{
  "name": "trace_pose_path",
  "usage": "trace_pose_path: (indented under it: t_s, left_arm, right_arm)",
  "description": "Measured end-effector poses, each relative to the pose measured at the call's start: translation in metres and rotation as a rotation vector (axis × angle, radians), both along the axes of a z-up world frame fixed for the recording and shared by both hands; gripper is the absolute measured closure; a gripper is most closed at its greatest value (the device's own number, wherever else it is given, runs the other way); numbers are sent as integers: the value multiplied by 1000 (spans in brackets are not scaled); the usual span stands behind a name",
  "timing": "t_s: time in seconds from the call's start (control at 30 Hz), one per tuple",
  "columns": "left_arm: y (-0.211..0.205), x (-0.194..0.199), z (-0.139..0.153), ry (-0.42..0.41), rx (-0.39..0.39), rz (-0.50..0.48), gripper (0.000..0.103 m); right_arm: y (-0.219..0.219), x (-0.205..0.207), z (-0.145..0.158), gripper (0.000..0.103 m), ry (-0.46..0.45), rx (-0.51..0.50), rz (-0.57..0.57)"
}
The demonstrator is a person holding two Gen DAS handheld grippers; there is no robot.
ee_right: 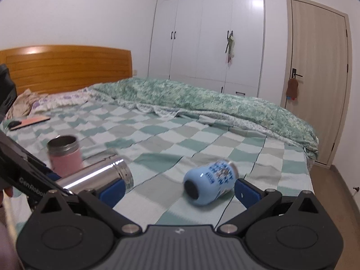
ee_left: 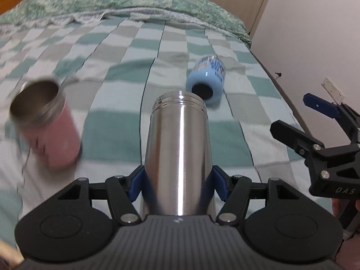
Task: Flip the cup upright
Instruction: 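Lift the silver tumbler with the right tool and rotate it upright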
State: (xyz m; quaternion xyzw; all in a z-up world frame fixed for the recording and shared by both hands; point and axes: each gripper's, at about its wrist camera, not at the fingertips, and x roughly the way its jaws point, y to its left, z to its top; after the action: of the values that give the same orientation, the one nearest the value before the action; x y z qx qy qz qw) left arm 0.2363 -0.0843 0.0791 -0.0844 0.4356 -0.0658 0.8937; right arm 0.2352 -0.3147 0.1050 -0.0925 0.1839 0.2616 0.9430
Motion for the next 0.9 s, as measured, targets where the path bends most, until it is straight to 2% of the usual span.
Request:
trace_pose_path:
  t_s: [0.3,0.4,0.43,0.47,0.5,0.57,0.73,0.9]
  left_arm:
    - [-2,-31,-49,57,-25,60,40]
    - [-6,-37,-54,29,-7,46,39]
    - [-6,-38,-53,30,-5,36,38]
    - [-5,-40,-52,32,-3,35,30]
    - [-4,-42,-49,30,-6,26,15]
    - [-2,-48,-41,-7,-13,11,1]
    - [18,-64,-11,-84,42,8,0]
    - [54,-74,3,-153,119,-6,0]
  right_arm:
    - [3,-60,-26,0,86,-44,-59]
    - [2,-74,-35,0,103,-57,-68]
    - [1,-76,-36,0,108,-59,-69]
    - [1,-81,-37,0,111,-60,-73]
    - [2,-83,-37,0,113,-61,-74]
    - [3,-88,-36,0,114,-63,-73]
    - [9,-88,-24,0,120,-40,-80]
    - [32,-85,-15,0,142,-37,-97]
